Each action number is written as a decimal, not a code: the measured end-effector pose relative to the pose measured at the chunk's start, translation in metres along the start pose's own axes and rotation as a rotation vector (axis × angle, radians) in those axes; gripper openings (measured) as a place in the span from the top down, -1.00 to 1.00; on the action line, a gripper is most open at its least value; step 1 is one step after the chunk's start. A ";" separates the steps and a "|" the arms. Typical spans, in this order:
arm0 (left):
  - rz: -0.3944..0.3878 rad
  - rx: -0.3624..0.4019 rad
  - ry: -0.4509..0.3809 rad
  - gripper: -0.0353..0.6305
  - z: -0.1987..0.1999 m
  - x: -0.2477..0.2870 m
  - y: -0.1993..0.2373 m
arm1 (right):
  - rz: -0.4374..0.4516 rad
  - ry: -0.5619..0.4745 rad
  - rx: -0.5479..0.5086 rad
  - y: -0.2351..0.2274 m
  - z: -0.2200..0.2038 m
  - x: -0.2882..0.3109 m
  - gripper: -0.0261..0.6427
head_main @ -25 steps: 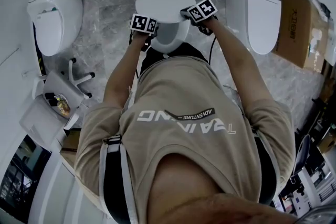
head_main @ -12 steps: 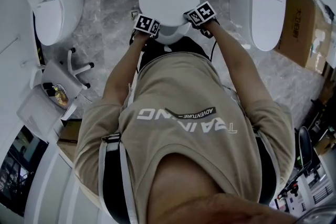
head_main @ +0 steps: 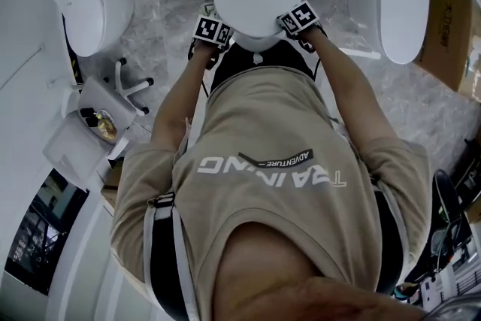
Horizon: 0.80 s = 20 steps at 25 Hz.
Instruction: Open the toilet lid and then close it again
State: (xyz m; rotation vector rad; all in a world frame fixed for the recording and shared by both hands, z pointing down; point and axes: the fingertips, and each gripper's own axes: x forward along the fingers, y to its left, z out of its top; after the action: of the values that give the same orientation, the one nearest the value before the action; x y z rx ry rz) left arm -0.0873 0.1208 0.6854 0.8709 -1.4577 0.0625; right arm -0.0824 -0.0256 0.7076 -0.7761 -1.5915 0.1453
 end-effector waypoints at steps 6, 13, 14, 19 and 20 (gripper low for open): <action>0.044 0.064 -0.003 0.88 0.005 0.006 0.005 | -0.064 -0.010 0.044 0.001 -0.017 0.017 0.89; 0.113 0.110 -0.003 0.88 0.003 0.040 0.015 | -0.168 -0.066 0.149 0.000 -0.037 0.038 0.89; 0.122 0.105 0.008 0.88 -0.001 0.047 0.019 | -0.175 -0.081 0.174 0.000 -0.040 0.041 0.89; 0.120 0.091 0.083 0.88 -0.016 0.072 0.029 | -0.161 -0.133 0.256 -0.003 -0.052 0.050 0.89; 0.113 0.103 0.097 0.88 -0.018 0.075 0.028 | -0.159 -0.129 0.259 -0.004 -0.056 0.051 0.89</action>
State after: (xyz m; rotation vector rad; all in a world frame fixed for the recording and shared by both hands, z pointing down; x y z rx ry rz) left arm -0.0746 0.1160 0.7660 0.8562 -1.4210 0.2626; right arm -0.0315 -0.0191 0.7631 -0.4448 -1.7081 0.2851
